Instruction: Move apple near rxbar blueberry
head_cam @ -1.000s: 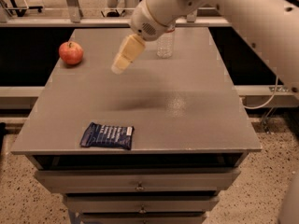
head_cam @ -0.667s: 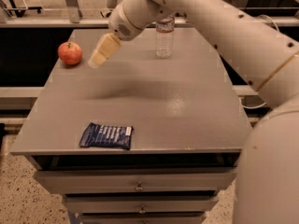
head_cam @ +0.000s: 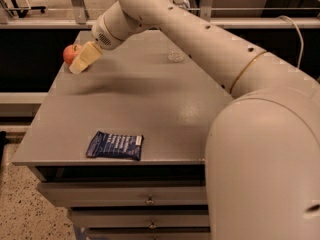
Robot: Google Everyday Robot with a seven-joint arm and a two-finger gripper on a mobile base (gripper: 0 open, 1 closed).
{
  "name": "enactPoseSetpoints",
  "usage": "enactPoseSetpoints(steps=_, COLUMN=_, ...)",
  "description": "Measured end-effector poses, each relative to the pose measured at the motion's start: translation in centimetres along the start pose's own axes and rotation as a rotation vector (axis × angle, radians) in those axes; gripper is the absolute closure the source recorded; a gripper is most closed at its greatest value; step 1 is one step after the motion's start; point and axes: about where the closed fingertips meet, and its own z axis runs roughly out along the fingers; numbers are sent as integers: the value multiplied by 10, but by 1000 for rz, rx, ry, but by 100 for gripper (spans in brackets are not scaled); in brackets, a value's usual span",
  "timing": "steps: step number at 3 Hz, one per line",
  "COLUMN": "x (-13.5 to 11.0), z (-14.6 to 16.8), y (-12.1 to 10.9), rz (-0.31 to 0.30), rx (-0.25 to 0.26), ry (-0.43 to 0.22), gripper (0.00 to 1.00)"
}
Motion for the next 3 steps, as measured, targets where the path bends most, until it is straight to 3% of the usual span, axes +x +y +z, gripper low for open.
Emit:
enactPoseSetpoints(steps=1, x=4, z=45, y=-15, rz=70, rx=20, ry=-6, gripper=0)
enactPoseSetpoints(steps=2, x=9, z=64, y=-25, rz=109, rx=33, ry=-9, gripper=0)
enactPoseSetpoints(steps=3, x=10, z=73, y=-31, rz=141, rx=20, ry=-26, gripper=16)
